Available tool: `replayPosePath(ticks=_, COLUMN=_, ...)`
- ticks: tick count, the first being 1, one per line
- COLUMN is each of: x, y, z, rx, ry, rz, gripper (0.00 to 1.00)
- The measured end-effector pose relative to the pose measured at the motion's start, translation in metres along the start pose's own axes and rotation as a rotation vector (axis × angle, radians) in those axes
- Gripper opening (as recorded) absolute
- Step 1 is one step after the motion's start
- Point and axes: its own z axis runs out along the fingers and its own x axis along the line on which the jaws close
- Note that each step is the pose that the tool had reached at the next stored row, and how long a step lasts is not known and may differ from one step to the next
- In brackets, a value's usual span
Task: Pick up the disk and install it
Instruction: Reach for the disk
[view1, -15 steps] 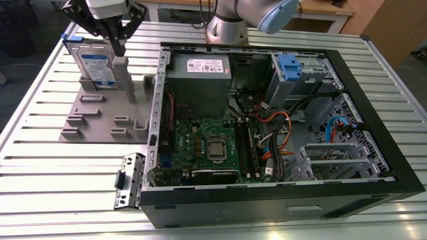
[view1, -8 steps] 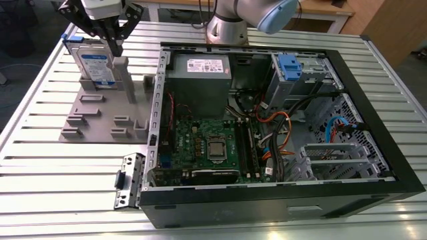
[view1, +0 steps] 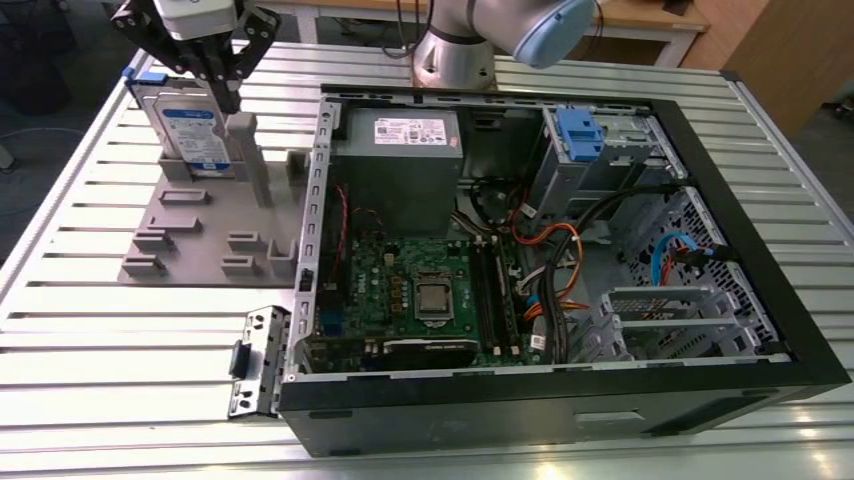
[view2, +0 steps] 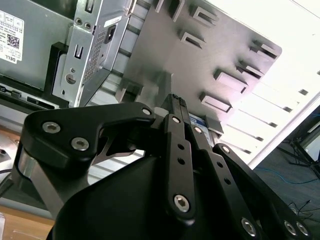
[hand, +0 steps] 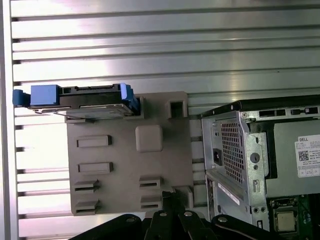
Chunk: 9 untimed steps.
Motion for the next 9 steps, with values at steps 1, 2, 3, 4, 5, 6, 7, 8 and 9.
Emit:
replayPosePath(ticks=1, x=0.0006, y=0.0001, z=0.0002, rx=0.0, ry=0.0, rz=0.0, gripper=0.1)
replayPosePath(ticks=2, x=0.0012, y=0.0002, z=0.0005, rx=0.0, ry=0.0, rz=0.0, gripper=0.1)
replayPosePath(ticks=3, x=0.0018, y=0.0002, z=0.0007, rx=-0.0001, ry=-0.0001, rz=0.0, gripper=0.1)
replayPosePath(ticks=4, x=0.0024, y=0.0003, z=0.0009, rx=0.0, ry=0.0, rz=0.0, gripper=0.1)
replayPosePath(ticks=5, x=0.003, y=0.0004, z=0.0011, rx=0.0, ry=0.0, rz=0.0, gripper=0.1)
replayPosePath(ticks=6, x=0.0037, y=0.0004, z=0.0013, rx=0.0, ry=0.0, rz=0.0, gripper=0.1)
replayPosePath(ticks=7, x=0.0044, y=0.0005, z=0.0015, rx=0.0, ry=0.0, rz=0.0, gripper=0.1)
replayPosePath(ticks=8, x=0.0051, y=0.0005, z=0.0017, rx=0.0, ry=0.0, rz=0.0, gripper=0.1)
replayPosePath(ticks=9, x=0.0057, y=0.0006, z=0.0019, rx=0.0, ry=0.0, rz=0.0, gripper=0.1)
